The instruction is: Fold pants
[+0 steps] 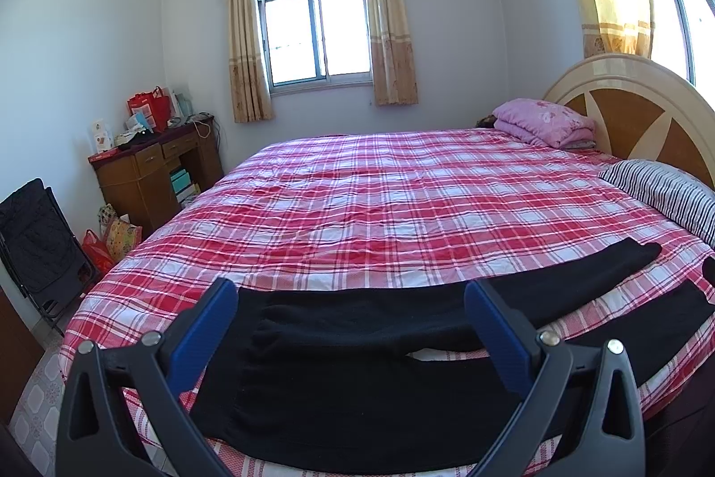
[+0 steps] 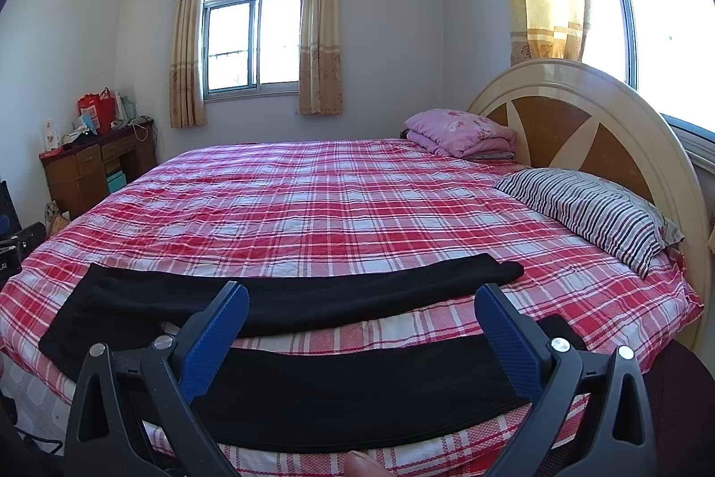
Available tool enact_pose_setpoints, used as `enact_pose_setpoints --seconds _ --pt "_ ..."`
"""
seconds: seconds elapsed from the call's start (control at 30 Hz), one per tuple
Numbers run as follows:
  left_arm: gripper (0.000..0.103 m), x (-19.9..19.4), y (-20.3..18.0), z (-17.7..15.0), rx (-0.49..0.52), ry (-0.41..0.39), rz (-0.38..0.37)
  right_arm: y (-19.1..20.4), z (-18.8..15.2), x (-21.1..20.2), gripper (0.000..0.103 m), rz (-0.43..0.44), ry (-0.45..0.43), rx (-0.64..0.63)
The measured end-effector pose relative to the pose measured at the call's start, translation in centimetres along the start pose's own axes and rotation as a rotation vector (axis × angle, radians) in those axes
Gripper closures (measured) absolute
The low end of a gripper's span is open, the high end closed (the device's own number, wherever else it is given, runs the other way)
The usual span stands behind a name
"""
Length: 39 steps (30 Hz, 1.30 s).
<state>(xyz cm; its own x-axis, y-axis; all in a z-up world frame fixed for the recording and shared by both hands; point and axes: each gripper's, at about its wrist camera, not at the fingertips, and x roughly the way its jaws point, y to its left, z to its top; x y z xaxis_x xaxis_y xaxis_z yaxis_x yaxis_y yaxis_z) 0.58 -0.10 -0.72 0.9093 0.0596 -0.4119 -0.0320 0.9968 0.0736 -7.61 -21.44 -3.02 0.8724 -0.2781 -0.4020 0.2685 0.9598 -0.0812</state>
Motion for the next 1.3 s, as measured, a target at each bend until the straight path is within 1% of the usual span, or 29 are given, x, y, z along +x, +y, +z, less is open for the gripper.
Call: enact_pose_setpoints --seconds 0.47,0.57,0.63,0.7,0.73,0.83,0.9,1.07,1.13,1.23,1.3 --pt "0.0 0.6 -0.4 -0.3 0.011 0.011 0.002 -0.1 -0.4 0.9 0.001 -0.006 0.013 -0.007" --pt "0.0 1.8 -0.2 -0.6 0.038 0.008 0.015 -0.6 -0.8 2.1 0.001 -0.009 0.012 -0.028" --pt "0.0 3.9 0.4 -1.1 0.077 0.016 0.056 -1.4 -1.1 3.9 0.001 -0.012 0.032 -0.05" --pt "0.0 6.5 1.6 -1.6 0.113 0.054 0.094 -2.8 -1.6 6.1 0.001 -0.036 0.082 -0.046" --pt "0.0 7.7 2.3 -1.8 0.117 0.073 0.101 -3.5 -1.9 7.0 0.001 -0.041 0.097 -0.035" --pt "0.0 12.5 5.8 -2.4 0.115 0.145 0.184 -6.2 -2.8 10.2 0.001 -0.056 0.162 0.014" --pt "0.0 14.6 7.6 -2.7 0.11 0.181 0.221 -7.5 -3.3 12.0 0.001 -0.063 0.206 0.027" --pt "0.0 19.7 11.7 -3.8 0.095 0.279 0.3 -9.7 -3.5 16.2 0.001 -0.118 0.285 -0.012" --pt "0.0 21.1 12.8 -4.2 0.083 0.321 0.29 -10.5 -3.2 17.3 0.001 -0.121 0.301 -0.009" --pt "0.001 23.5 14.1 -5.0 0.056 0.39 0.251 -12.0 -2.6 18.9 0.001 -0.117 0.314 0.025" --pt "0.009 25.2 14.8 -5.5 0.039 0.427 0.221 -12.8 -2.3 19.8 0.002 -0.108 0.322 0.037"
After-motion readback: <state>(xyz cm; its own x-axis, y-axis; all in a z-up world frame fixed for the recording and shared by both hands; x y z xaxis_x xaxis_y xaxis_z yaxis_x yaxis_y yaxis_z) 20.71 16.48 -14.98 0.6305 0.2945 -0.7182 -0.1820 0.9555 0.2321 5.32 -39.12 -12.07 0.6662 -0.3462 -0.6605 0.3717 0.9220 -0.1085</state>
